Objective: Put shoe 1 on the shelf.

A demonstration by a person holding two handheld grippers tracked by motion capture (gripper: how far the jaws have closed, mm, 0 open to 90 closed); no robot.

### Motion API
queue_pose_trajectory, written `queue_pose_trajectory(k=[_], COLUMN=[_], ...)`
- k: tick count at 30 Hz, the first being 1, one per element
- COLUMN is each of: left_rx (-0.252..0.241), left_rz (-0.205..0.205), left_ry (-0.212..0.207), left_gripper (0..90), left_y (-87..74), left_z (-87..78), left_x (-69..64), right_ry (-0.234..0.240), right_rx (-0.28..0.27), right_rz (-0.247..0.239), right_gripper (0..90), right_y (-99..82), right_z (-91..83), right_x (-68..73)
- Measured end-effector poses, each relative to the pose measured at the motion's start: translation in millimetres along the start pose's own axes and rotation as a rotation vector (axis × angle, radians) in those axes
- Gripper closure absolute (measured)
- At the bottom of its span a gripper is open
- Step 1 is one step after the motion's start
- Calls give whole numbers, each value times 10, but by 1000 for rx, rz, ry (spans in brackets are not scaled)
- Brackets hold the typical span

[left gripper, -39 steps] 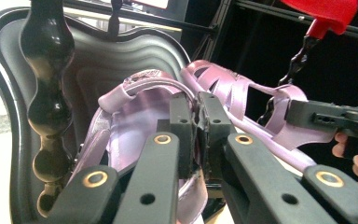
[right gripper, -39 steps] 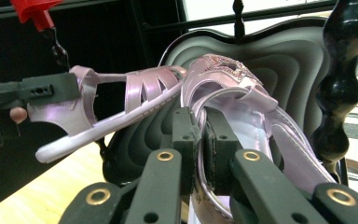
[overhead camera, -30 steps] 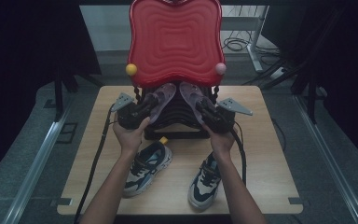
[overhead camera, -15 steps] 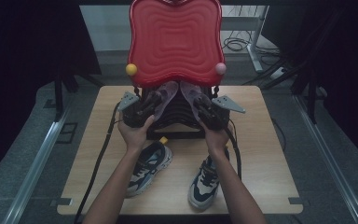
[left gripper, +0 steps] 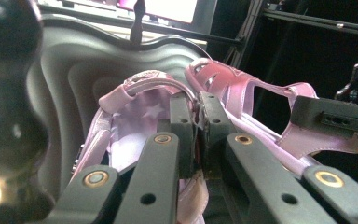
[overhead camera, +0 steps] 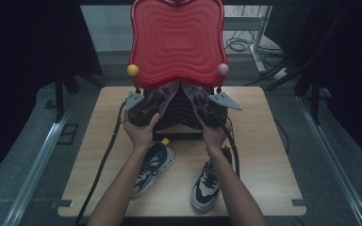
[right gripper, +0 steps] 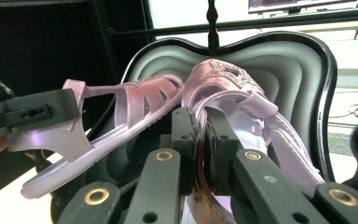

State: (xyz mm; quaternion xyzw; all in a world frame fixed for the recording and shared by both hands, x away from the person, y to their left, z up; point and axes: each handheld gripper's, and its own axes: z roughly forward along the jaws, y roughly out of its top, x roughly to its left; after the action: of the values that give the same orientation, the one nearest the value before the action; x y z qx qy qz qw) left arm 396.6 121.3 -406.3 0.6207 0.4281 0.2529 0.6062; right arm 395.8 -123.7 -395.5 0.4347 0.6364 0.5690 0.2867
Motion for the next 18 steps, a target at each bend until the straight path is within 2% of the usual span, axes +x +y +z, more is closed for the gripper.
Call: queue_pose_trajectory(k=[5, 7, 11, 18], left_rx=[-25, -40, -37, -46], left_rz=[33, 31, 40, 76], left_ry=[29, 35, 63, 76], left_gripper=[863, 863, 860, 859], left_y=[30, 35, 7, -44], left_z=[55, 75, 116, 163], left_x=[-14, -5, 34, 15], right_ry=[-9, -20, -45, -76], right_rx=[-6, -14, -20, -27], right_rz=[-2, -10, -10, -30], right_gripper=[843, 843, 843, 841], right_y=[2, -4, -37, -103], right_z=[72, 105, 188, 322], right_x=[8, 15, 14, 23])
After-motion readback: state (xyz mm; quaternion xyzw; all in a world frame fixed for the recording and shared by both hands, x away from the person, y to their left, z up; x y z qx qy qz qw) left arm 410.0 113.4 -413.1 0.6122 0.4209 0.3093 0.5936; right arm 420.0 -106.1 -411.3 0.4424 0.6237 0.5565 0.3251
